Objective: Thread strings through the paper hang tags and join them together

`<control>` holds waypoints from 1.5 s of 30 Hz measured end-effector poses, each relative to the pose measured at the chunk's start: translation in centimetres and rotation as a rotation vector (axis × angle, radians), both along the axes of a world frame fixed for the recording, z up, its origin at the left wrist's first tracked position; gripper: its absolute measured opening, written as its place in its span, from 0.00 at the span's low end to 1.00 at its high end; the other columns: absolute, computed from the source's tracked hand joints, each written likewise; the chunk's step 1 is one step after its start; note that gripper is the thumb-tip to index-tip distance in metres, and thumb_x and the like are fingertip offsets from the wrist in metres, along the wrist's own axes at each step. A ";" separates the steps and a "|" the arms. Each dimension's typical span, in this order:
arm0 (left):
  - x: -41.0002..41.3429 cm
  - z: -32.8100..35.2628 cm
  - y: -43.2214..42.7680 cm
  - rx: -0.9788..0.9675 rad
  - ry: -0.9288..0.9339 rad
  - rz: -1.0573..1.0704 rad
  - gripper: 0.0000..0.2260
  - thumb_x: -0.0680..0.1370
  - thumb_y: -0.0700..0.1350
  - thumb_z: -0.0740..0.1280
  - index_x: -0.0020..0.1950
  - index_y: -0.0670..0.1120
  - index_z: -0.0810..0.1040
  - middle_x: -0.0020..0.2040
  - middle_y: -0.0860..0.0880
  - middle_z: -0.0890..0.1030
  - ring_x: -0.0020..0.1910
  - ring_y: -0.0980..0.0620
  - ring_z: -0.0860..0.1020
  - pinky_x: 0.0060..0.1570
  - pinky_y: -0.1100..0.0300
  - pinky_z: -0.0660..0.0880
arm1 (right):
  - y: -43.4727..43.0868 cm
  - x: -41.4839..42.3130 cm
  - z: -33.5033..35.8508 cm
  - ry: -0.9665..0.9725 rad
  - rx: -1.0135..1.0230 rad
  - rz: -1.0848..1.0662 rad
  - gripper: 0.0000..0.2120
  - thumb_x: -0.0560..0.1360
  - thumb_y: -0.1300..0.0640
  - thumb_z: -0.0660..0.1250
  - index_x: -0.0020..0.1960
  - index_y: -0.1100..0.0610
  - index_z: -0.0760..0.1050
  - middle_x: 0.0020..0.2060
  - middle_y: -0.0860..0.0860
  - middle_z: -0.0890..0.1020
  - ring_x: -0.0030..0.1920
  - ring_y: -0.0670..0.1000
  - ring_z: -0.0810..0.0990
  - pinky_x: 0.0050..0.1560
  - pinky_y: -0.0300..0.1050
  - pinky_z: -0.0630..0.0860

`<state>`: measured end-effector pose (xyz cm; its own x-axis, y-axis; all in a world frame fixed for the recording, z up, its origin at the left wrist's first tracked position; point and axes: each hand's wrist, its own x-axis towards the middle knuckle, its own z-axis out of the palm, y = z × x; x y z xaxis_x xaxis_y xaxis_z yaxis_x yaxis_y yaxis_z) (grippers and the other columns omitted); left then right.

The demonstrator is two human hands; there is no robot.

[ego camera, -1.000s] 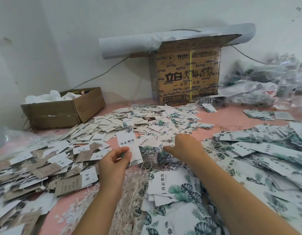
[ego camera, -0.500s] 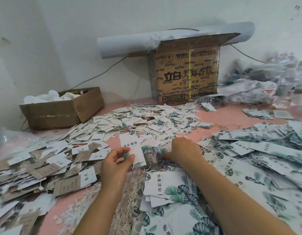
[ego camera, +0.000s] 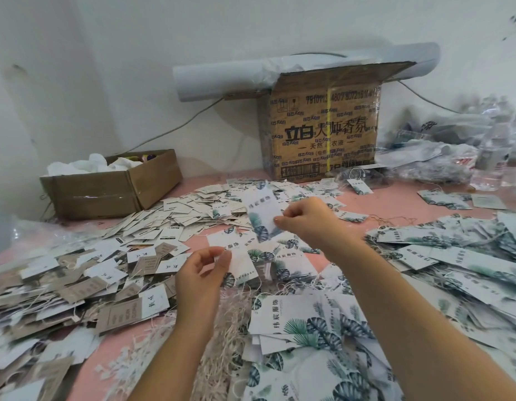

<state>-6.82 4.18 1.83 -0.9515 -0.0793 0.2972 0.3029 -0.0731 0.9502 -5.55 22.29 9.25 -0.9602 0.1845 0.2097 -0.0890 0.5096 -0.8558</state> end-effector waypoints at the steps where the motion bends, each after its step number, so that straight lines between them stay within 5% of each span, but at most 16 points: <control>1: 0.2 0.2 0.1 0.004 0.024 0.008 0.07 0.68 0.50 0.70 0.43 0.50 0.79 0.42 0.55 0.82 0.44 0.56 0.79 0.43 0.63 0.75 | -0.6 0.2 0.1 -0.008 0.001 0.036 0.15 0.75 0.59 0.67 0.30 0.59 0.71 0.17 0.44 0.67 0.16 0.41 0.60 0.17 0.31 0.58; 6: 0.5 0.9 0.4 0.014 0.116 0.020 0.05 0.69 0.43 0.73 0.40 0.48 0.77 0.35 0.60 0.82 0.33 0.65 0.78 0.33 0.73 0.73 | -2.1 0.7 0.3 -0.104 0.116 0.108 0.15 0.74 0.56 0.68 0.31 0.59 0.74 0.23 0.51 0.69 0.18 0.45 0.62 0.19 0.33 0.59; 10: 0.5 1.1 0.7 0.025 0.117 0.017 0.12 0.69 0.37 0.73 0.42 0.50 0.74 0.39 0.54 0.81 0.34 0.62 0.80 0.34 0.68 0.75 | -2.2 1.1 0.4 -0.111 0.190 0.123 0.12 0.74 0.54 0.69 0.34 0.58 0.77 0.21 0.48 0.69 0.15 0.41 0.61 0.20 0.34 0.60; 14: 0.7 1.2 1.1 0.064 0.068 0.002 0.17 0.71 0.41 0.72 0.48 0.60 0.69 0.49 0.48 0.79 0.43 0.50 0.81 0.40 0.58 0.75 | -2.5 1.3 0.6 -0.151 0.261 0.207 0.10 0.73 0.53 0.70 0.36 0.58 0.79 0.21 0.45 0.72 0.15 0.40 0.64 0.17 0.30 0.60; 18: 0.7 1.3 1.2 0.052 0.062 0.032 0.17 0.73 0.43 0.71 0.49 0.63 0.70 0.47 0.51 0.79 0.42 0.52 0.81 0.38 0.58 0.77 | -2.3 1.5 0.7 -0.194 0.259 0.263 0.12 0.76 0.57 0.65 0.34 0.57 0.76 0.24 0.48 0.74 0.16 0.40 0.63 0.19 0.32 0.60; 22: 0.5 1.3 1.1 0.054 0.024 0.004 0.15 0.73 0.41 0.71 0.51 0.58 0.72 0.43 0.55 0.83 0.41 0.55 0.83 0.39 0.58 0.79 | -1.5 1.4 1.2 -0.095 0.208 0.206 0.13 0.78 0.64 0.59 0.38 0.55 0.78 0.27 0.49 0.77 0.23 0.44 0.67 0.25 0.35 0.65; 27: 0.6 1.2 1.3 0.051 -0.003 -0.030 0.15 0.72 0.36 0.71 0.50 0.55 0.75 0.44 0.52 0.84 0.43 0.50 0.83 0.40 0.53 0.79 | -1.0 1.2 1.4 0.095 0.171 0.187 0.09 0.77 0.66 0.62 0.44 0.54 0.77 0.32 0.46 0.81 0.25 0.37 0.73 0.26 0.32 0.69; 29: 0.7 1.3 1.4 0.054 0.002 -0.043 0.15 0.72 0.36 0.71 0.49 0.55 0.75 0.42 0.53 0.84 0.40 0.53 0.83 0.35 0.58 0.79 | -1.2 1.1 1.4 0.167 0.119 0.182 0.07 0.74 0.65 0.66 0.43 0.55 0.77 0.32 0.46 0.83 0.32 0.36 0.78 0.33 0.31 0.73; 33: 1.0 1.5 1.5 0.059 0.026 -0.075 0.16 0.72 0.35 0.71 0.50 0.54 0.76 0.42 0.57 0.84 0.38 0.57 0.83 0.32 0.63 0.78 | -1.7 1.1 1.3 0.246 0.080 0.180 0.05 0.71 0.66 0.70 0.41 0.57 0.78 0.34 0.50 0.84 0.28 0.32 0.76 0.30 0.24 0.68; 40: 1.6 2.0 2.0 0.051 0.081 -0.143 0.17 0.73 0.33 0.68 0.47 0.57 0.78 0.46 0.59 0.84 0.41 0.56 0.83 0.38 0.61 0.80 | -2.7 1.0 1.2 0.298 0.347 0.092 0.03 0.75 0.61 0.66 0.45 0.56 0.79 0.34 0.43 0.77 0.32 0.35 0.71 0.34 0.27 0.65; 45: 1.9 2.3 2.2 0.040 0.103 -0.161 0.18 0.74 0.32 0.67 0.47 0.58 0.78 0.46 0.60 0.83 0.41 0.57 0.83 0.38 0.62 0.80 | -2.9 1.1 1.1 0.318 0.493 0.067 0.05 0.76 0.56 0.64 0.48 0.56 0.78 0.43 0.48 0.78 0.42 0.45 0.71 0.44 0.41 0.69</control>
